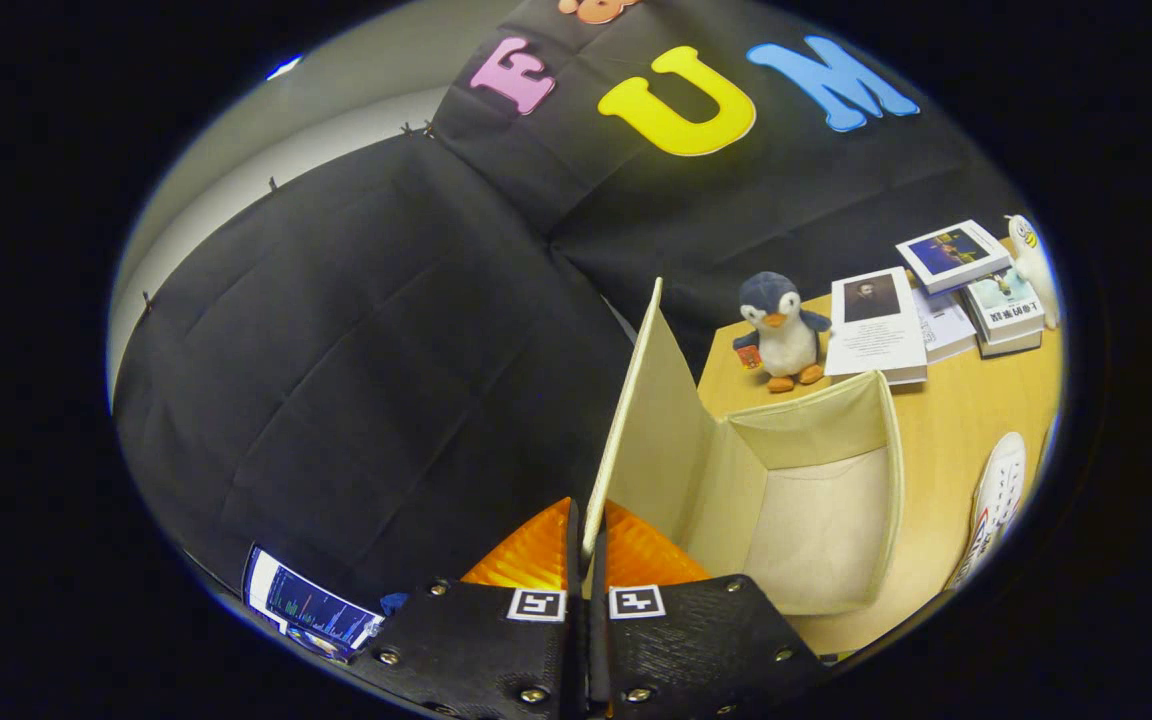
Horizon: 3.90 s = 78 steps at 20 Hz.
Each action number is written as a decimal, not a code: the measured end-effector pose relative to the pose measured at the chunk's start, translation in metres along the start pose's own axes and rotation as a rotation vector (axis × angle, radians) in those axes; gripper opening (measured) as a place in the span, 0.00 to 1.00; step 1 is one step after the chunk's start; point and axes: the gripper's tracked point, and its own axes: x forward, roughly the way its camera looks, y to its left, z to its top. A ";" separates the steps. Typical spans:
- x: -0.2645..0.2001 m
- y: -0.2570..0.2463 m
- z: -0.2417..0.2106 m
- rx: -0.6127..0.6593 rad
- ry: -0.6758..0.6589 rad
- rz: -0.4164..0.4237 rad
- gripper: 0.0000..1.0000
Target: Open the storage box then place both shoes into the box .Put the left shoe in first, then the right shoe, with the right side of both shoes facing outward in a uniform manner.
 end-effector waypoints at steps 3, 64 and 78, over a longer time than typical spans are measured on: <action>0.020 0.022 -0.004 -0.079 0.005 0.016 0.09; -0.135 -0.434 -0.099 0.078 0.232 -0.711 0.73; -0.150 -0.435 -0.096 0.213 0.210 -0.751 0.05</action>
